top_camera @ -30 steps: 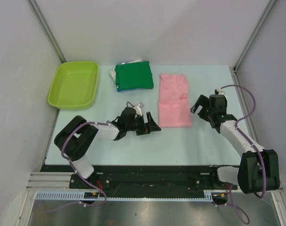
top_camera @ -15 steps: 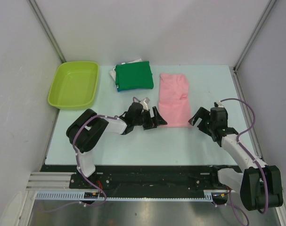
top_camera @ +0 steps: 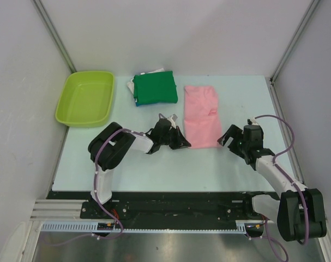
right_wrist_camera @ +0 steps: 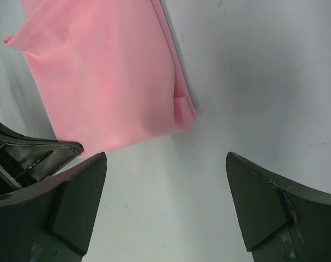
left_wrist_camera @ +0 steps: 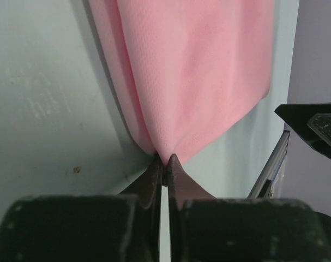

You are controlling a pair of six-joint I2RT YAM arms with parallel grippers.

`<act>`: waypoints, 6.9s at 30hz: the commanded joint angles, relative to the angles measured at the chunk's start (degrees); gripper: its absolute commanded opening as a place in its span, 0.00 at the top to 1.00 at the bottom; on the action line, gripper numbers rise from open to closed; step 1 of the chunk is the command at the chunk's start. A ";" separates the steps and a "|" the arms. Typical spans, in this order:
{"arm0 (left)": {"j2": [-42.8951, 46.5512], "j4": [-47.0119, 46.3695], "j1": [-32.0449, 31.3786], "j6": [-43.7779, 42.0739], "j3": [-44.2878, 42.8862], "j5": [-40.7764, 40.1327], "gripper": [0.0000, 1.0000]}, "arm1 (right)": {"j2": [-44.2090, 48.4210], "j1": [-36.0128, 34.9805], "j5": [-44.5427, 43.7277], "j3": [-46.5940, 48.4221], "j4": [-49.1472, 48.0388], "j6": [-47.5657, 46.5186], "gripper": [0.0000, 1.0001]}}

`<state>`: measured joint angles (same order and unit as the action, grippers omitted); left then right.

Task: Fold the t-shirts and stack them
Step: Fold the tshirt, then neatly place the folded tshirt to the corner

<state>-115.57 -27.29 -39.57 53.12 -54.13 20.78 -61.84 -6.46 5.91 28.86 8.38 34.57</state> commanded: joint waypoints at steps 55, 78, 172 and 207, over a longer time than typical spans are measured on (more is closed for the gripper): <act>56.47 18.39 -18.43 6.82 37.61 -17.25 1.00 | 30.30 -56.08 -33.04 -11.47 26.34 35.39 1.00; 44.49 25.72 -1.48 -12.17 5.09 -12.26 1.00 | 4.39 -26.61 -16.13 12.27 -3.98 3.14 1.00; 18.08 -11.85 3.63 -2.14 1.75 9.46 0.00 | -43.21 -2.41 16.53 40.66 -28.27 3.42 0.00; 40.68 40.30 31.93 -10.85 15.80 -0.21 0.00 | -45.09 -65.61 -73.94 20.44 -7.31 -64.61 0.00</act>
<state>-75.37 16.16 -7.97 41.56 -39.53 17.80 -101.93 -71.81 -62.57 49.52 12.86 -23.44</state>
